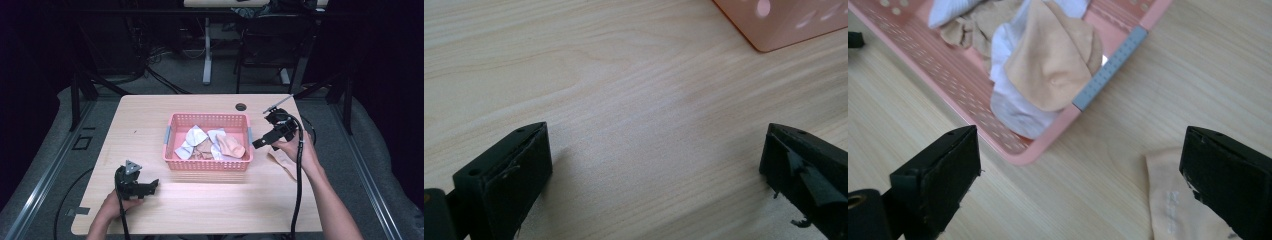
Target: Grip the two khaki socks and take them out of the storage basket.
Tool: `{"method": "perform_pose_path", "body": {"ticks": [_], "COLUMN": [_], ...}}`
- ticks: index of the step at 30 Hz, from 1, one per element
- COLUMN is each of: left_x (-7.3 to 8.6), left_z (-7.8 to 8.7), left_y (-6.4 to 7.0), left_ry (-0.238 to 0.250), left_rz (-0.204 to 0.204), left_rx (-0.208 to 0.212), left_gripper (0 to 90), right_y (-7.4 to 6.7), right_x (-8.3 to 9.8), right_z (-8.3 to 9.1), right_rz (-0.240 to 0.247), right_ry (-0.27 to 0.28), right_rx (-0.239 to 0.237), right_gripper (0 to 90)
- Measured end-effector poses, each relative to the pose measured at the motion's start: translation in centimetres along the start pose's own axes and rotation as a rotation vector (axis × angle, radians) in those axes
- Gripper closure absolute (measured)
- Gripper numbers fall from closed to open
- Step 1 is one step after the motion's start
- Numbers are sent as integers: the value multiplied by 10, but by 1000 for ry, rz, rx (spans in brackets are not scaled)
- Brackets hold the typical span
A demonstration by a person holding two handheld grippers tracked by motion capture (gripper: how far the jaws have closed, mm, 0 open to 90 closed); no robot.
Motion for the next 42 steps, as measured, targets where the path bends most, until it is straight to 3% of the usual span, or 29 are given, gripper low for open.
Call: {"method": "perform_pose_path", "body": {"ticks": [4,8,13,19,22,24,26,28,31,35,38,42], "left_x": [0,0,0,0,0,0,0,0,0,0,0,0], "left_z": [0,0,0,0,0,0,0,0,0,0,0,0], "left_y": [0,0,0,0,0,0,0,0,0,0,0,0], "left_ry": [0,0,-1,-1,-1,-2,-2,-1,-1,-1,-1,-1], "left_rz": [0,0,-1,-1,-1,-1,-1,-1,-1,-1,0,0], "left_rx": [0,1,2,4,4,4,4,4,4,4,4,5], "left_gripper": [4,4,3,2,2,2,2,2,2,2,1,2], "right_y": [-11,-21,-32,-44,-50,-51,-53,-52,-49,-46,-41,-39], "right_x": [-13,-24,-34,-48,-56,-58,-62,-64,-66,-67,-67,-66], "right_z": [-3,-11,-24,-47,-67,-71,-81,-88,-101,-117,-133,-142], "right_rz": [22,68,90,109,105,106,103,95,85,62,36,47], "right_ry": [-2,-52,-74,-97,-134,-138,-153,-157,-177,-208,-217,-245], "right_rx": [-10,6,4,-5,-12,-13,-13,12,18,5,38,54], "right_gripper": [35,37,44,136,144,154,228,369,457,483,553,607]}}
Point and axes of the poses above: each handheld gripper's, and its own axes: z roughly backward along the jaws, x roughly out of its underside, y roughly to its right, the point moved 6 cm from there along -z, roughly forward along the jaws, and after that the axes turned 5 degrees about -x, right-handed, at the moved point
